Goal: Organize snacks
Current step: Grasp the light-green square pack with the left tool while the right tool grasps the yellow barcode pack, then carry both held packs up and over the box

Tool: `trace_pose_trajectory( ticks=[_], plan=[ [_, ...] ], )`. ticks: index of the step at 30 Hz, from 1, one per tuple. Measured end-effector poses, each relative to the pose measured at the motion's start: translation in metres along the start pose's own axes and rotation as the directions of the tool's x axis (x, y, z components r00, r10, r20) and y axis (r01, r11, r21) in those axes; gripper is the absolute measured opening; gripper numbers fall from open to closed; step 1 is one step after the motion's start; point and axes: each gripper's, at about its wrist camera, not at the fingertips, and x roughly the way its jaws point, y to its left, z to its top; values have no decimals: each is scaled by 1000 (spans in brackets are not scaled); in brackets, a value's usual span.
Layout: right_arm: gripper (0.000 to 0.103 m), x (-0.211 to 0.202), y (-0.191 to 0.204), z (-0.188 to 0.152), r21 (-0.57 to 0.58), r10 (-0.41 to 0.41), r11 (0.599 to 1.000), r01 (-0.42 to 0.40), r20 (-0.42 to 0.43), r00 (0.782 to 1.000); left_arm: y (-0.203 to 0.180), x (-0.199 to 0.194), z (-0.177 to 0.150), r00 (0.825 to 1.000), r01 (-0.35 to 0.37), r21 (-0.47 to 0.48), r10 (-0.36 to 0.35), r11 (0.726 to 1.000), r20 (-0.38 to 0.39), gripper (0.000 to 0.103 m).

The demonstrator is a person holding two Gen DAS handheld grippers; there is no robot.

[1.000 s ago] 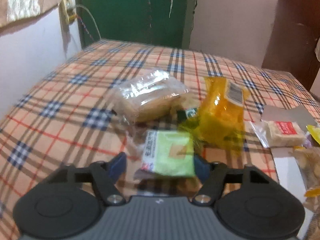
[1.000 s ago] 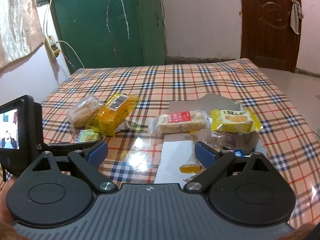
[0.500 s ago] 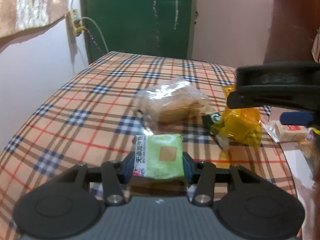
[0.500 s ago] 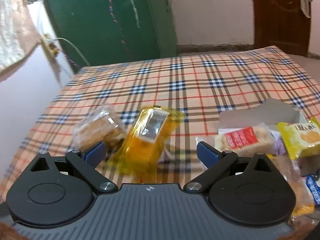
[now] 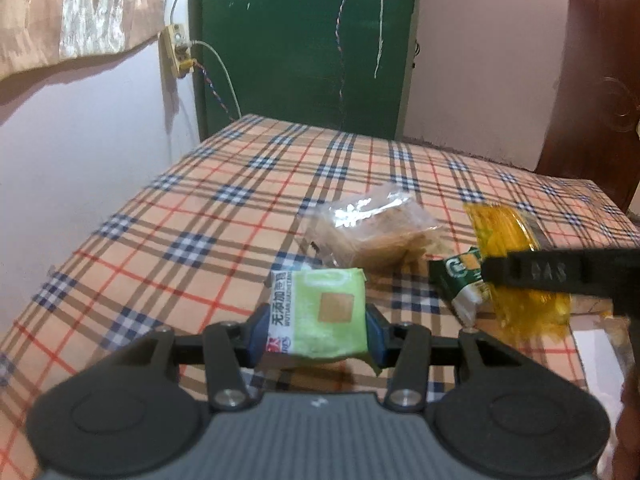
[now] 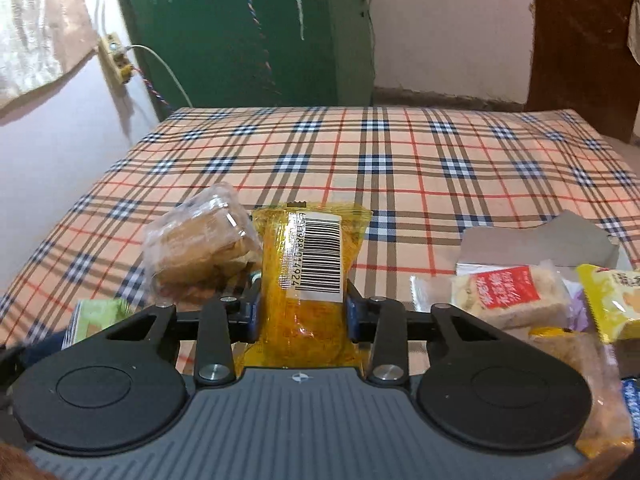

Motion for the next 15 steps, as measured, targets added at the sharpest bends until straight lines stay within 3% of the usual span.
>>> trace_pose_trajectory(
  ticks=[5,15],
  plan=[
    [45,-38,-11,-11,-5,36,999,-36,32,999,-4,-20,6,1000,0,6,0,1000,27,47],
    [45,-121,-18,-29,-56,35,998,-30,85,996,-18,-72,4,998,0,26,-1,1000,60,47]
  ],
)
